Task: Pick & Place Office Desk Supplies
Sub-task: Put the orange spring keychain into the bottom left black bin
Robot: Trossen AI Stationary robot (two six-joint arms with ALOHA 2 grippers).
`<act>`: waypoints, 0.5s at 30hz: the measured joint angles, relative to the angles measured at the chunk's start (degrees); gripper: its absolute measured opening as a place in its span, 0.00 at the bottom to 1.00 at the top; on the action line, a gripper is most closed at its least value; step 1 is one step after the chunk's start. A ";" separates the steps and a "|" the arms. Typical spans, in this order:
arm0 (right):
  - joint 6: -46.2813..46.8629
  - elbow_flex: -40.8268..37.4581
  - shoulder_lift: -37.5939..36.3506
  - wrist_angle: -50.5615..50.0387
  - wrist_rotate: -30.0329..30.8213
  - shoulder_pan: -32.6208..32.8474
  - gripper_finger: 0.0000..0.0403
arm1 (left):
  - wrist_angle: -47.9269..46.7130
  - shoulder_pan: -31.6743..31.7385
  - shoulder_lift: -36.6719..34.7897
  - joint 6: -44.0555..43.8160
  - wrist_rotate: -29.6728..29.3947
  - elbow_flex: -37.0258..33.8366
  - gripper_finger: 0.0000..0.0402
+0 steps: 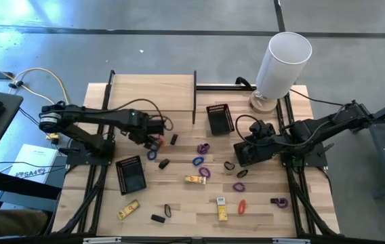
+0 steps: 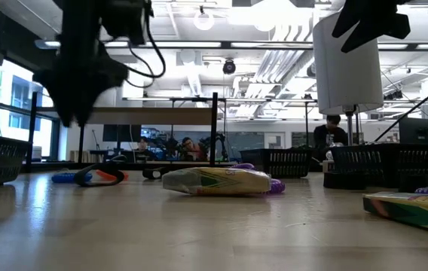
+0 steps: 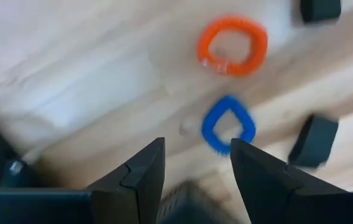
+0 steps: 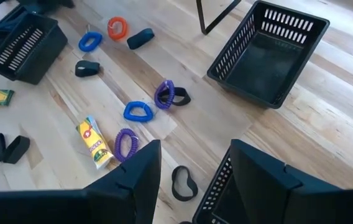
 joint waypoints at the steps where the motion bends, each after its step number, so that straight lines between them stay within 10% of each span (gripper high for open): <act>1: 0.01 0.00 0.00 0.12 -0.01 0.00 0.45 | 1.41 0.71 0.23 0.04 0.03 -0.47 0.43; 15: 0.08 0.00 0.00 2.99 -0.17 0.00 0.45 | 15.56 6.74 1.91 0.20 0.51 -5.90 0.43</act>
